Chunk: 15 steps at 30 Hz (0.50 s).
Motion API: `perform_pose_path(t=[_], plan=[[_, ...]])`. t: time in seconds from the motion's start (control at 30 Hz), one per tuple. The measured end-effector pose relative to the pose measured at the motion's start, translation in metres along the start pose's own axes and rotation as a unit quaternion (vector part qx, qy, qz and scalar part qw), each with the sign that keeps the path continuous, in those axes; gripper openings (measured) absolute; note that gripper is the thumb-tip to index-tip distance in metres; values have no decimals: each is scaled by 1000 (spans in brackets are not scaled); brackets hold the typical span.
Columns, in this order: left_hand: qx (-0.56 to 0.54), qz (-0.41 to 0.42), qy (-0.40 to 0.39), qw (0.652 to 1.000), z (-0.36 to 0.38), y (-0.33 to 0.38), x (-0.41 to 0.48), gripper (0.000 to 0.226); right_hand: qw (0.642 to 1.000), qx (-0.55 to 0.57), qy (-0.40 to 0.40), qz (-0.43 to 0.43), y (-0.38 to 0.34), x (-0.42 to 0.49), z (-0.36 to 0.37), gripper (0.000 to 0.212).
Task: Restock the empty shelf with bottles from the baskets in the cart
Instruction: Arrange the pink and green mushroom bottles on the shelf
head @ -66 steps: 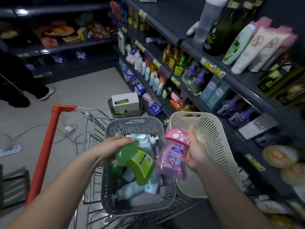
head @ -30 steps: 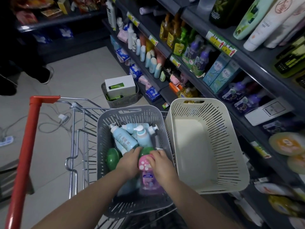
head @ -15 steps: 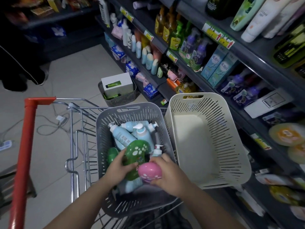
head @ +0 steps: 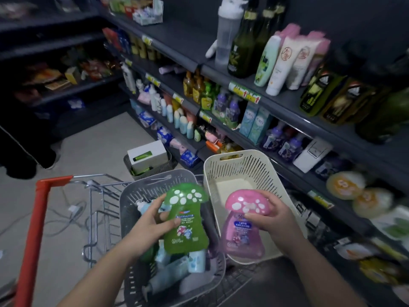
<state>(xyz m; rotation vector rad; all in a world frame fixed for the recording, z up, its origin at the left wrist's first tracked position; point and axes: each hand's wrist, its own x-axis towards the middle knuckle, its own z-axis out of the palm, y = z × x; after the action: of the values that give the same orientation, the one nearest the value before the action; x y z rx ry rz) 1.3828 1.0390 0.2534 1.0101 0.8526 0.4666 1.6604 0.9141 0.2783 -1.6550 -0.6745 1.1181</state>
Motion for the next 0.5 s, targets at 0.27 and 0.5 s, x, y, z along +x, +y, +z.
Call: perform_pose_path(t=[0.27,0.5], plan=[[53,20,-141,988,101,15,-2,85,987,140,73,-31,-10,-63,-80,58],[99,44,-223,969,217,13,-25,69,955,239,148,-94,-1,-149,-166,94]])
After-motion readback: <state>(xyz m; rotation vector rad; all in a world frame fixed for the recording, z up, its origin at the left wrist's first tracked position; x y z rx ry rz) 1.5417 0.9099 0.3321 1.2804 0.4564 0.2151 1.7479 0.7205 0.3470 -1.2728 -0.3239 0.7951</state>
